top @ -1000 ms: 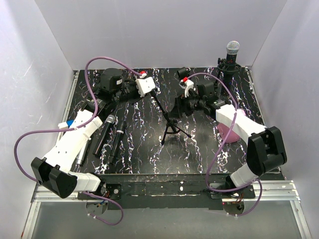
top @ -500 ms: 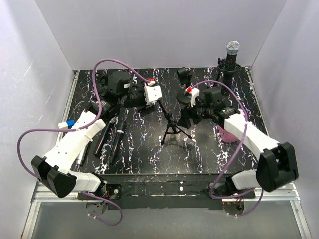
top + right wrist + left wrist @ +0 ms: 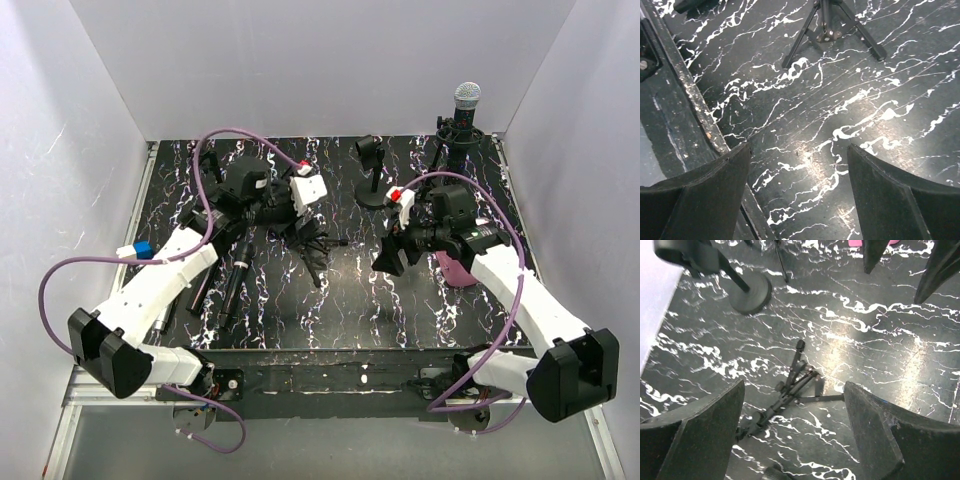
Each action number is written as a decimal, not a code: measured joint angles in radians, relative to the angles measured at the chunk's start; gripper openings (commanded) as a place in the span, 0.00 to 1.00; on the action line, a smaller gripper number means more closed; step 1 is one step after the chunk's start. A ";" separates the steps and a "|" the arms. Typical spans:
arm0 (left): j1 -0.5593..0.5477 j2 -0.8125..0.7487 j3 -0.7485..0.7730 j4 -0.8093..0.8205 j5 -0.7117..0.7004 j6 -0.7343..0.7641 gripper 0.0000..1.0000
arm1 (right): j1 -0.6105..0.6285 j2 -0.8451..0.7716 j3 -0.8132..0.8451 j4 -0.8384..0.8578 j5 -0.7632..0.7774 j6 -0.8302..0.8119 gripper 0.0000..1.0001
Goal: Remove the microphone from the stand
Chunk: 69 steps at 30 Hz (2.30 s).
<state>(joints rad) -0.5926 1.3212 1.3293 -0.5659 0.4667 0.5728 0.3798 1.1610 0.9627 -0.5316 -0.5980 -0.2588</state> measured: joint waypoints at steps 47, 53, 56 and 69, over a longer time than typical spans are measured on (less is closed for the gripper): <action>0.311 -0.038 -0.358 0.109 -0.134 -0.698 0.80 | 0.280 0.653 0.531 0.085 0.125 -0.131 0.42; 0.329 -0.046 -0.389 0.153 -0.110 -0.787 0.81 | 0.286 0.713 0.531 0.051 0.123 -0.171 0.13; 0.336 -0.042 -0.412 0.167 -0.100 -0.875 0.80 | 0.297 0.713 0.534 0.043 0.148 -0.198 0.01; 0.353 0.358 -0.330 0.194 -0.115 -1.423 0.67 | 0.309 0.709 0.539 0.050 0.206 -0.176 0.01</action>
<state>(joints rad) -0.2394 1.6791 0.9989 -0.3717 0.3519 -0.8505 0.6888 1.8702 1.5013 -0.4816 -0.3916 -0.4351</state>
